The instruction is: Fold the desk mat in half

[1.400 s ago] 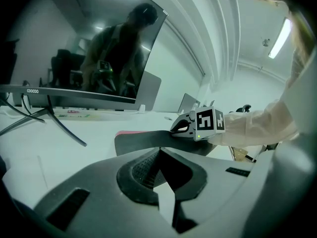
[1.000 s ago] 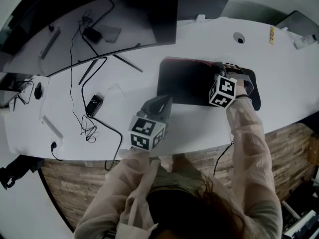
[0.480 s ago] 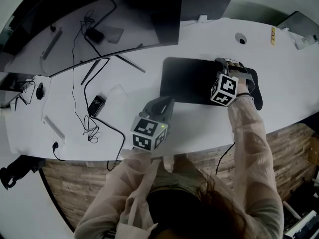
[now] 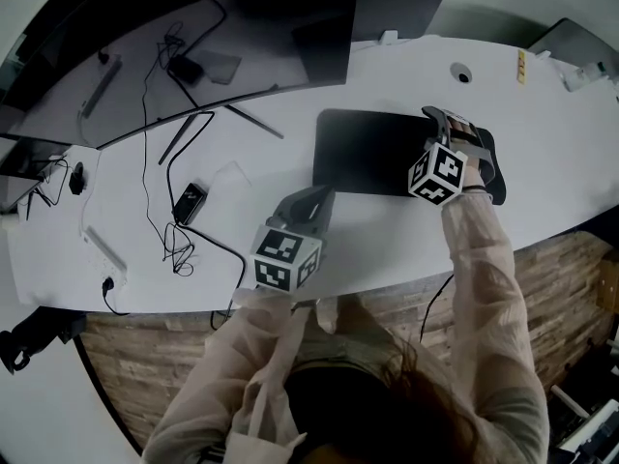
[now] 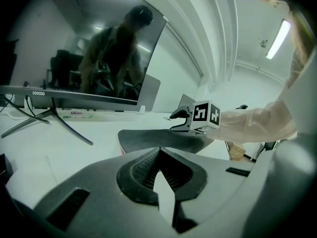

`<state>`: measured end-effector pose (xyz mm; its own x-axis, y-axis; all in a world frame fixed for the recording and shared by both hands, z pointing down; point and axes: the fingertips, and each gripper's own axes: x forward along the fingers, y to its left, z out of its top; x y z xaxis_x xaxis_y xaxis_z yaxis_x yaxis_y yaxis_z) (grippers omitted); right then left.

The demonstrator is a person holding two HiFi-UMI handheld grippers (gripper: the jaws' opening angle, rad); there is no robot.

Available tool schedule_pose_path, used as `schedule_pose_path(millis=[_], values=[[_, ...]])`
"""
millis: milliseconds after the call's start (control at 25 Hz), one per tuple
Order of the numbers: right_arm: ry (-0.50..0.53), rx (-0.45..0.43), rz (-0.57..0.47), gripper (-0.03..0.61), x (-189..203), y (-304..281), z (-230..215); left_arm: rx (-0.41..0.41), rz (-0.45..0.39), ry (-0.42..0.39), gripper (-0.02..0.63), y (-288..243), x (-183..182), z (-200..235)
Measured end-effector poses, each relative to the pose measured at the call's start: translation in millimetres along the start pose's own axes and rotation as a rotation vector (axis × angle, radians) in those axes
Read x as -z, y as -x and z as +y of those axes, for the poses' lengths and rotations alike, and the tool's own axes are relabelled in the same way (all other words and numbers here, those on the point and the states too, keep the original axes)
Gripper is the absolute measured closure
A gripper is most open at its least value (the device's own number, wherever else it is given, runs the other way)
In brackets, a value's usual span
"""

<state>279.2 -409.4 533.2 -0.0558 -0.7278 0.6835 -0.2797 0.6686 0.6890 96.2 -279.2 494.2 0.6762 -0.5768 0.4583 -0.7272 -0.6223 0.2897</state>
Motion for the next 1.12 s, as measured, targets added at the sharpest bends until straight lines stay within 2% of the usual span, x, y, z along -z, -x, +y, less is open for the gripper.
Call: schedule_pose_path(millis=[400, 680, 1120], values=[[-0.223, -0.017, -0.032, 0.362, -8, 48, 13, 0.06, -0.019, -0.036, 0.589, 23, -4, -17], [-0.538, -0.088, -0.144, 0.379, -32, 86, 23, 0.073, -0.047, -0.059, 0.589, 46, -11, -16], [-0.78, -0.083, -0.295, 0.417, -83, 153, 33, 0.04, -0.111, -0.085, 0.589, 90, -30, 6]])
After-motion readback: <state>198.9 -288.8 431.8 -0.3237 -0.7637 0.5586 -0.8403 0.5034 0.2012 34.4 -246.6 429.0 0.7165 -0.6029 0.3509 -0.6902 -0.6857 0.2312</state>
